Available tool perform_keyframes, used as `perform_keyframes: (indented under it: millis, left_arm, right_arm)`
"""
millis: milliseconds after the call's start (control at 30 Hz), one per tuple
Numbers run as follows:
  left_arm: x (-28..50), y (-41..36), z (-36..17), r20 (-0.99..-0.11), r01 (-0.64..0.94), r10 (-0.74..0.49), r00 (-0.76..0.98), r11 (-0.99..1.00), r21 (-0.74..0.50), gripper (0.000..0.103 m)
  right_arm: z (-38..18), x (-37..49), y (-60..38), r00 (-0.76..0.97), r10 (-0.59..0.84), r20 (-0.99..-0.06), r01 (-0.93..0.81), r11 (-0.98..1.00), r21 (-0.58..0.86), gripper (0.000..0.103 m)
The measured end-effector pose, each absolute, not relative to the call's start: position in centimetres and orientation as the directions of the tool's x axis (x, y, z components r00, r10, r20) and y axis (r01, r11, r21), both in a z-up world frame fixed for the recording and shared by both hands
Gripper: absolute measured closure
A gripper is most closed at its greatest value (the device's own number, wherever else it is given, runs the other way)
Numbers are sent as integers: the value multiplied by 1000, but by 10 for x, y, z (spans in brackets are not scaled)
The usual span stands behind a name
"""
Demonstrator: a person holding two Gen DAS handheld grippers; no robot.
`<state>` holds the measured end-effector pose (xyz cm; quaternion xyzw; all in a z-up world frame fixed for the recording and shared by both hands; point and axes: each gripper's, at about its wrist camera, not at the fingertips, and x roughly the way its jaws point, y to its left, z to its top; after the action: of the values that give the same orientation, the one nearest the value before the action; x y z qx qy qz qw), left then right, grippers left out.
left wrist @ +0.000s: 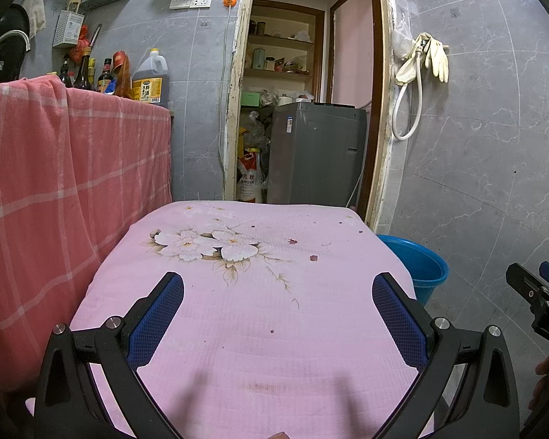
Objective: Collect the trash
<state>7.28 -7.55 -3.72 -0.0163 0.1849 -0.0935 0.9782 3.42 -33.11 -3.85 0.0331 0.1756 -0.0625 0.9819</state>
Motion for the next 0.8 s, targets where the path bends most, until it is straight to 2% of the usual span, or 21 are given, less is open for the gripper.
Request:
perform_keyframes:
  millis: [800]
  left_arm:
    - [71, -77, -38, -355, 176, -187, 916, 982, -64, 2]
  right_arm:
    - [-38, 35, -330, 930, -111, -351, 135, 990, 44, 0]
